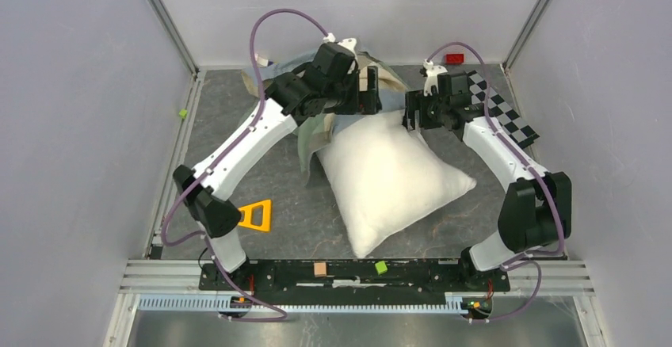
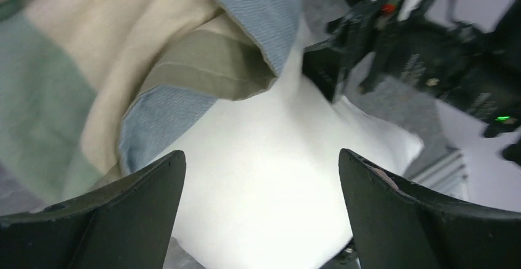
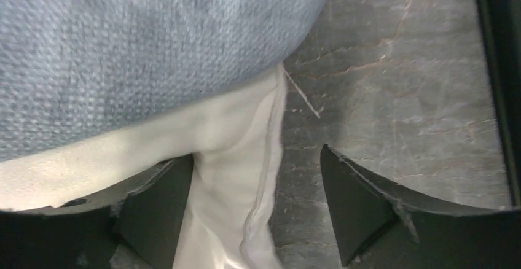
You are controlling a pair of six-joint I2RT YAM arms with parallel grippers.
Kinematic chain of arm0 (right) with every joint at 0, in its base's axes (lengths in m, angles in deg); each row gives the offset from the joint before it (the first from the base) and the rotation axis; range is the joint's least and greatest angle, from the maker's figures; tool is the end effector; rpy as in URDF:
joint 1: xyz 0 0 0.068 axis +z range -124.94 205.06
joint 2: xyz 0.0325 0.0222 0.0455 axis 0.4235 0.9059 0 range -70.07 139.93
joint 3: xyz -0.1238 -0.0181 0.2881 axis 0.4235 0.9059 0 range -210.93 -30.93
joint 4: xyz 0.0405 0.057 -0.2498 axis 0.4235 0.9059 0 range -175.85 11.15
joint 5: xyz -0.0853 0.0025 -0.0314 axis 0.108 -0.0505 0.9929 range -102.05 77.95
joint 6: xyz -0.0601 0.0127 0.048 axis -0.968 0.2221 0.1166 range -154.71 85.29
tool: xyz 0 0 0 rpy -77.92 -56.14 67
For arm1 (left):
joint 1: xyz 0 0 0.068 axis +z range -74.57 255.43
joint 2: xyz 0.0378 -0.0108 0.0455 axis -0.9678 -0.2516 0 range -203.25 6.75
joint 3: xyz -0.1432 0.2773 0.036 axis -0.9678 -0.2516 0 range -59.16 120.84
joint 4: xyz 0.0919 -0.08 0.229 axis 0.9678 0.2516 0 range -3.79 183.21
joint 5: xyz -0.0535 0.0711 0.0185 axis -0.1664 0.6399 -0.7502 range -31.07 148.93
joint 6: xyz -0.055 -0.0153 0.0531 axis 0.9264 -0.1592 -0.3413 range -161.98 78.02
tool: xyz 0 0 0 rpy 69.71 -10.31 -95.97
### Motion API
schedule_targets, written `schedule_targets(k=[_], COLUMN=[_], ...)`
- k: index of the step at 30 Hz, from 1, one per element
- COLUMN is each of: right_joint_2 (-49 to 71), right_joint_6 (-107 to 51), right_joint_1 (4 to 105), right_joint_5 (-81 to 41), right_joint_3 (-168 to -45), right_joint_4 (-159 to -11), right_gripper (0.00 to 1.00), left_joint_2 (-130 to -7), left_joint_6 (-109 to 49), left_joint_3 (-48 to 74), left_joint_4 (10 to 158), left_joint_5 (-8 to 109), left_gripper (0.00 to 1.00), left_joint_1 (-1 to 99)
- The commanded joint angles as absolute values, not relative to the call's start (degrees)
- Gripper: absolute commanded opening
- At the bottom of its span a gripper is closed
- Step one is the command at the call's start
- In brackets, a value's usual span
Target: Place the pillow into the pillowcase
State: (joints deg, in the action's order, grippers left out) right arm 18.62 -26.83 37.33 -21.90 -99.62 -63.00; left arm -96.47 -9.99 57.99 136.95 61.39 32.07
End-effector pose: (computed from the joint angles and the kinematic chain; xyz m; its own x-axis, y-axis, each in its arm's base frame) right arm 0.3534 0.0885 0.2982 -0.7037 -0.0150 -0.7103 -0.2379 0.9470 0.2157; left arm 0.3101 -0.2889 0.4444 -0.7196 -0.0483 -0.6927 0.3298 0.8541 -0.4023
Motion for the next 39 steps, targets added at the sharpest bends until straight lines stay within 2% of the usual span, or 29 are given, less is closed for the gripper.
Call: schedule_targets(k=[1, 2, 4, 8, 11, 14, 15, 17, 20, 22, 23, 24, 25, 27, 28, 34, 39], right_joint_2=[14.4, 13.1, 9.3, 1.0, -5.4, -10.2, -11.1, -10.8, -7.2, -4.3, -3.2, -2.6, -2.2, -2.2, -2.4, -1.0, 0.9], right_joint_6=[-27.2, -27.1, -27.4, -27.8, -27.3, -23.4, -22.1, -18.9, -16.5, -16.5, -16.8, -16.9, -16.9, -17.0, -17.0, -17.4, -14.6], right_joint_1=[39.2, 39.7, 41.3, 51.5, 62.1, 68.4, 70.8, 73.0, 72.9, 71.7, 70.6, 69.2, 68.0, 64.9, 62.8, 56.3, 56.3], right_joint_5=[-14.2, -12.8, -9.5, -5.2, 0.6, 3.3, 5.1, 8.5, 12.9, 13.2, 12.2, 11.6, 11.3, 9.7, 9.0, 0.3, -2.4], right_joint_3=[-105.9, -106.3, -106.8, -102.2, -93.3, -82.8, -79.4, -73.5, -67.9, -67.3, -67.6, -68.1, -69.5, -72.8, -74.5, -87.7, -83.7], right_joint_4=[-61.0, -60.4, -59.6, -61.2, -65.3, -70.5, -72.6, -74.9, -78.3, -80.3, -81.6, -82.5, -82.8, -82.7, -82.4, -80.6, -84.5], right_gripper=[0.85, 0.94, 0.97, 0.98, 0.98, 0.98, 0.98, 0.98, 0.98, 0.98, 0.89, 0.72, 0.42, 0.04, 0.00, 0.00, 0.00], left_joint_2=[-90.7, -91.1, -91.9, -94.8, -96.1, -97.8, -98.3, -99.3, -100.1, -99.6, -98.8, -97.5, -96.3, -93.2, -91.9, -85.4, -88.0], left_joint_6=[-18.3, -18.9, -20.7, -22.7, -21.9, -21.9, -22.3, -22.9, -23.5, -23.5, -23.5, -23.4, -22.9, -20.8, -19.1, -6.6, -2.5], left_joint_3=[51.3, 49.9, 47.5, 46.0, 45.1, 44.9, 44.8, 44.7, 45.4, 46.5, 47.0, 47.6, 48.5, 50.6, 51.7, 51.3, 53.2], left_joint_4=[136.7, 136.7, 136.0, 134.0, 131.9, 130.2, 129.3, 127.5, 127.0, 128.9, 130.5, 131.6, 133.4, 136.5, 137.8, 134.3, 129.8], left_joint_5=[71.7, 73.4, 78.7, 84.0, 81.4, 80.7, 80.2, 77.5, 73.4, 72.1, 71.8, 71.3, 71.1, 71.0, 70.4, 61.2, 56.1], left_gripper=[1.00, 1.00, 1.00, 1.00, 1.00, 0.91, 0.87, 0.70, 0.39, 0.10, 0.03, 0.03, 0.02, 0.02, 0.02, 0.03, 0.02], left_joint_1=[32.4, 32.4, 32.4, 33.4, 35.0, 35.6, 35.7, 36.1, 35.9, 34.8, 33.6, 32.1, 30.0, 25.9, 24.4, 17.8, 18.1])
